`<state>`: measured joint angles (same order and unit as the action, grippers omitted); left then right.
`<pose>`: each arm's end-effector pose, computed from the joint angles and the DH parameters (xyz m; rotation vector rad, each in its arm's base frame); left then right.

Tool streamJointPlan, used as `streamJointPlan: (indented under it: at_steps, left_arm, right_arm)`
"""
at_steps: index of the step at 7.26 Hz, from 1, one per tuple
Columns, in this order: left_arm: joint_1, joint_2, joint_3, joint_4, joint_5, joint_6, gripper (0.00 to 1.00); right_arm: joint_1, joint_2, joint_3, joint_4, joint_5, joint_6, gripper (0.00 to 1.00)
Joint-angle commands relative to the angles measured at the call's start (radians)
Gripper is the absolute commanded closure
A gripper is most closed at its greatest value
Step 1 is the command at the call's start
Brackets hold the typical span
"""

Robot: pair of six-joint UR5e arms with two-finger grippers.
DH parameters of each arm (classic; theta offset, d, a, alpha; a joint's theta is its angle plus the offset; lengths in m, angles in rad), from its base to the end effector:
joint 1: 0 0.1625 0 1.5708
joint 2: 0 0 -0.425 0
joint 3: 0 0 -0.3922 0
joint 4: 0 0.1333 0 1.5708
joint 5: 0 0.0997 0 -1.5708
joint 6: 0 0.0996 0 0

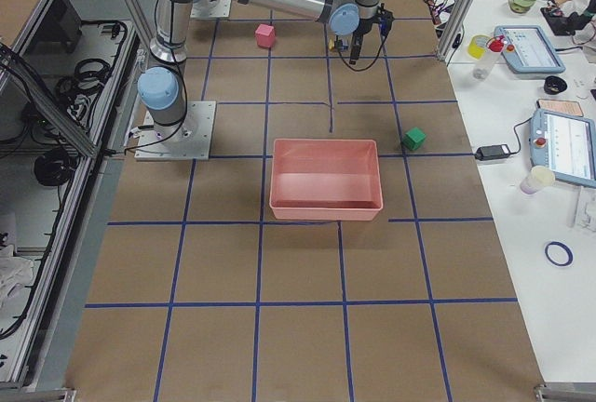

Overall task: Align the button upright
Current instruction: 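Set the switch on the table and raise the right gripper away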

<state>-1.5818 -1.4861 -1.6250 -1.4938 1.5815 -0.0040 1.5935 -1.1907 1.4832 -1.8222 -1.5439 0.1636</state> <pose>-0.1374 -0.4644 0.5096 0.0100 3.1272 -0.1683 0.1502 -0.6255 0.3405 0.2203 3.1101 0.0677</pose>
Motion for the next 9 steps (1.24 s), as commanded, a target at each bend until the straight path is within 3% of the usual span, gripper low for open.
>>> streamJointPlan:
  at_steps: [1,3,4,7,9]
  left_arm:
    - [0.0,-0.06,0.005,0.024,0.002,-0.007,0.0]
    - [-0.009,-0.126,-0.038,0.047,-0.011,-0.034,0.0]
    - [-0.016,-0.129,-0.082,0.134,-0.012,-0.077,0.0]
    - [-0.065,-0.141,-0.136,0.191,-0.015,-0.14,0.0]
    - [-0.162,-0.199,-0.145,0.264,-0.012,-0.273,0.0]
  right_arm:
    - [-0.11,-0.036,0.006,0.05,-0.14,-0.204,0.0]
    - [-0.237,-0.087,0.023,0.055,-0.14,-0.372,0.0]
    - [-0.263,-0.116,0.046,0.06,-0.14,-0.4,0.0]
    - [-0.253,-0.233,0.045,0.139,-0.139,-0.395,0.0]
    - [-0.25,-0.273,0.031,0.225,-0.114,-0.395,0.0]
